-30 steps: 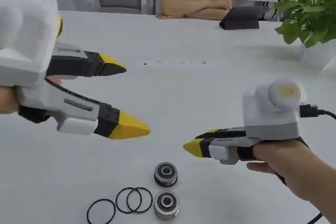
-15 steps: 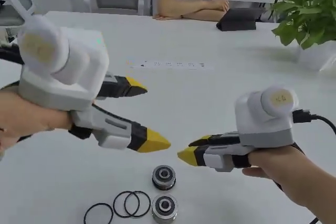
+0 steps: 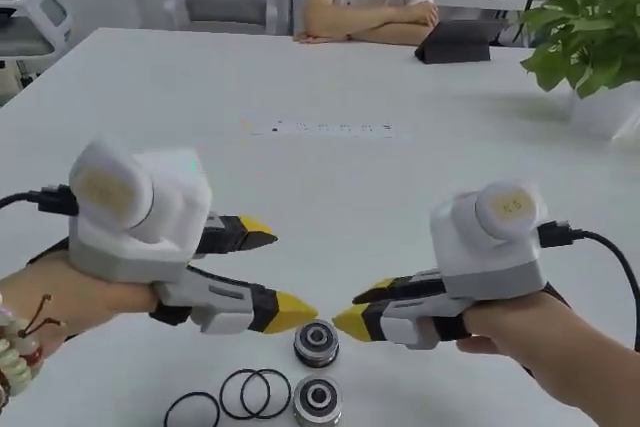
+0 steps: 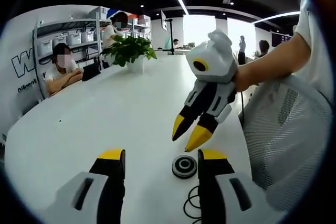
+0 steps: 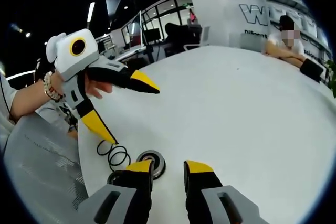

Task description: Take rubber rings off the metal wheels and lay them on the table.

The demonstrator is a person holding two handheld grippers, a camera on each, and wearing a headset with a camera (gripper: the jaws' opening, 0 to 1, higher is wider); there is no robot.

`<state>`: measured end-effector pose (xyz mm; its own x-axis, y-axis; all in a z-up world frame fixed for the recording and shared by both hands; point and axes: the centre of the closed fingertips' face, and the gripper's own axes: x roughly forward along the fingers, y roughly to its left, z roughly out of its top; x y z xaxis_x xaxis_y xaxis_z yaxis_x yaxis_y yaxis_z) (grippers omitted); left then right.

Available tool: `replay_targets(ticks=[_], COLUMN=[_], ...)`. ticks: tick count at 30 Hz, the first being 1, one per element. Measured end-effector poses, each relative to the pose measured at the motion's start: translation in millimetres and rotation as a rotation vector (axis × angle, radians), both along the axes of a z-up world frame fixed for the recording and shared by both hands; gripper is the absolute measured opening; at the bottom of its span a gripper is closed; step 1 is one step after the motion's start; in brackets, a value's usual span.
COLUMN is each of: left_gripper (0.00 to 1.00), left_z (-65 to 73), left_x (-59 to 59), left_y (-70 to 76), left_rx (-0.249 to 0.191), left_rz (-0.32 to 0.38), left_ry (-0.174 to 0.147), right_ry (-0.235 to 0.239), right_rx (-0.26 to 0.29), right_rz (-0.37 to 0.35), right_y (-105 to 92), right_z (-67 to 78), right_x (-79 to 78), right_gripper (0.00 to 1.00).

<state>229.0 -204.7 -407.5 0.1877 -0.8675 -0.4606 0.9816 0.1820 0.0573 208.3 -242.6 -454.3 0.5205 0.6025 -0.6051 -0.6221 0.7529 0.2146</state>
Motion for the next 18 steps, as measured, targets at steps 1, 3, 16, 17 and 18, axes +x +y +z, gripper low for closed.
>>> replay_targets(ticks=[1, 3, 16, 17, 18], left_gripper=[0.51, 0.50, 0.40, 0.40, 0.39], left_z=[-0.4, -5.5, -31.1, -33.1, -34.3], left_x=[-0.5, -3.9, -17.9, -19.3, -20.2], left_y=[-0.3, -0.4, -9.5, -9.8, -10.1], left_rx=[-0.001, 0.014, 0.067, 0.073, 0.074], left_rz=[0.003, -0.010, -0.062, -0.067, -0.071], left_ry=[0.001, -0.001, 0.011, 0.014, 0.016], right_ry=[0.000, 0.006, 0.041, 0.049, 0.057], right_rx=[0.001, 0.015, -0.003, -0.004, -0.004], right_rz=[0.001, 0.000, 0.049, 0.058, 0.066], right_y=[0.2, 2.2, 7.9, 8.7, 9.6], right_z=[0.0, -0.2, -10.5, -12.2, -13.3], right_x=[0.0, -0.6, -9.5, -11.6, -13.4], right_gripper=[0.20, 0.20, 0.22, 0.22, 0.22])
